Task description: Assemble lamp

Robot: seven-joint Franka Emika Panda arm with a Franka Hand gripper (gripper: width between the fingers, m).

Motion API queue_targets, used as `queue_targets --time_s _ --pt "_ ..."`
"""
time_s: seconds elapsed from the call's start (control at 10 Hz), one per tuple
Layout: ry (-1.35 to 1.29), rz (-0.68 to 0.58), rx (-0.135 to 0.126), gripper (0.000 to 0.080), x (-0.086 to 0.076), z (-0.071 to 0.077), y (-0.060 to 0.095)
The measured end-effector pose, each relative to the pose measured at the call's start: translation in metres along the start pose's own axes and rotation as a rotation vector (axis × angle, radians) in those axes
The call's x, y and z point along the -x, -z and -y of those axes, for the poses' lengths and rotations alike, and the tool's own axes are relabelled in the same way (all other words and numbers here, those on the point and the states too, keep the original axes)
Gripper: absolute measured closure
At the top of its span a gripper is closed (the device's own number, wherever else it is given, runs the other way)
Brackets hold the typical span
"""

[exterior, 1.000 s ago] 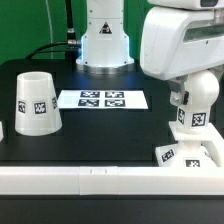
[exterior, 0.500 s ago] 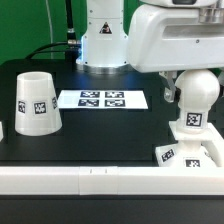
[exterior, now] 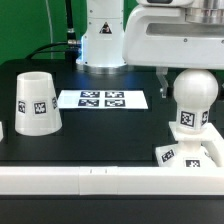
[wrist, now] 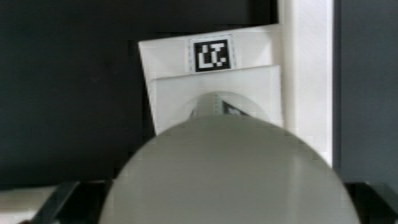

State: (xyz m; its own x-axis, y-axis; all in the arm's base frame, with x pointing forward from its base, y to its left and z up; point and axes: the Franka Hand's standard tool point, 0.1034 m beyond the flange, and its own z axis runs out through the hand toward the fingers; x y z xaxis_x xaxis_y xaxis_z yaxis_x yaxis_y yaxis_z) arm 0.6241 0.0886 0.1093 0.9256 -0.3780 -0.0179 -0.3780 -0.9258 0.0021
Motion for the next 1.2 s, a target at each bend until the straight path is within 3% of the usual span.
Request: queue_targets --time_s 0.2,0.5,0.9,1.1,1.2 --pt "-0.155 0.001 -0.002 0.0222 0.0000 0.0002 -0.0003" --pt "-0.336 0.019 -0.025 0.0222 -0.0002 0.0005 0.0000" --pt "-0.452 0.026 -0.034 0.0222 -0.0005 0.0012 0.0000" --pt "-0.353 0.031 -0.025 0.0110 0.0013 0.0016 0.0003" --pt "-0.274 0.043 -0.014 0.0110 0.0044 0.0037 0.0017"
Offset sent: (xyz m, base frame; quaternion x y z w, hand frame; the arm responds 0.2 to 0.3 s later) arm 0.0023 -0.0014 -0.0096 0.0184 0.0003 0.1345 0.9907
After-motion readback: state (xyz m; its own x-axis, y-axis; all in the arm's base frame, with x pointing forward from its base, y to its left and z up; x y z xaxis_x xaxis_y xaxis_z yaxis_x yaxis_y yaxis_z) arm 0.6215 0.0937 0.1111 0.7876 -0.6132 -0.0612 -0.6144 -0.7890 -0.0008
